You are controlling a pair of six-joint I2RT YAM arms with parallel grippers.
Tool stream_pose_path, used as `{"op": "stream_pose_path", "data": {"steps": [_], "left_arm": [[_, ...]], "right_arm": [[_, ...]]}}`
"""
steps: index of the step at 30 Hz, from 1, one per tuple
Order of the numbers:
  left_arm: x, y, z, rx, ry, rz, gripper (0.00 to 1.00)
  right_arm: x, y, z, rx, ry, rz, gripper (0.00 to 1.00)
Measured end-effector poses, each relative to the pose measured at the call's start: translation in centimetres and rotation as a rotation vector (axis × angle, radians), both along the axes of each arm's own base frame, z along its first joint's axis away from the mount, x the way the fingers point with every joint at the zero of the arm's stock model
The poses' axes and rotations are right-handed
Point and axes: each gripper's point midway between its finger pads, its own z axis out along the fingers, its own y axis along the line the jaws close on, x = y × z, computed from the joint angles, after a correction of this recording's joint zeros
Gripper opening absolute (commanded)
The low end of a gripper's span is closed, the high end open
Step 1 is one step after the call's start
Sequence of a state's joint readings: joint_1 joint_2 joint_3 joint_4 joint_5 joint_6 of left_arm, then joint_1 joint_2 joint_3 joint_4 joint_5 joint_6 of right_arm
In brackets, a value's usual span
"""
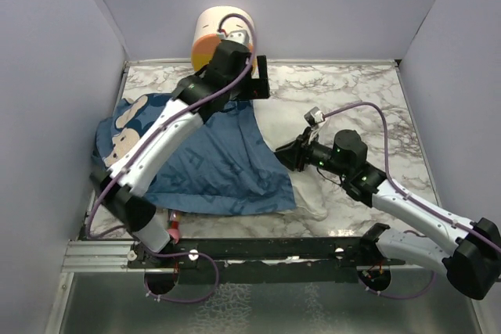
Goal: Put the pillow into the pillowcase
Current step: Stuff the pillow into the pillowcase.
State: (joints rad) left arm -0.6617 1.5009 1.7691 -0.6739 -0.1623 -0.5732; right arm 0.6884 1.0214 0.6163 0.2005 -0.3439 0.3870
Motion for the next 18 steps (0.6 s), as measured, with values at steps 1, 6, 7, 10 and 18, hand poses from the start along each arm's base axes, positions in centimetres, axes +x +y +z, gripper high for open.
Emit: {"op": "stream_pose_path", "data": {"steps": [1, 6, 7, 10, 18], "left_arm": [[1.3, -0.1, -2.7, 0.080, 0.057, 0.023, 0.96], [3.9, 0.9, -11.9, 0.376, 0.257, 0.088, 0.84], [3.9, 1.3, -13.0, 0.420, 0.280, 0.098, 0.77], [3.6, 1.7, -13.3, 0.458, 0.282, 0.103, 0.46], [2.2, 2.1, -9.6, 0.405, 0.225, 0.070, 0.04]], "right_arm": [[-0.1, -0.1, 0.1, 0.001, 0.000, -0.001, 0.28], [-0.3, -0.6, 0.6, 0.002, -0.005, -0.016, 0.28], [-0.3, -0.7, 0.6, 0.000, -0.004, -0.022, 0.28], [-0.4, -0.9, 0.5, -0.006, 0.000, -0.029, 0.28], [0.6, -1.6, 2.2, -0.066, -0.057, -0.066, 0.70]]}}
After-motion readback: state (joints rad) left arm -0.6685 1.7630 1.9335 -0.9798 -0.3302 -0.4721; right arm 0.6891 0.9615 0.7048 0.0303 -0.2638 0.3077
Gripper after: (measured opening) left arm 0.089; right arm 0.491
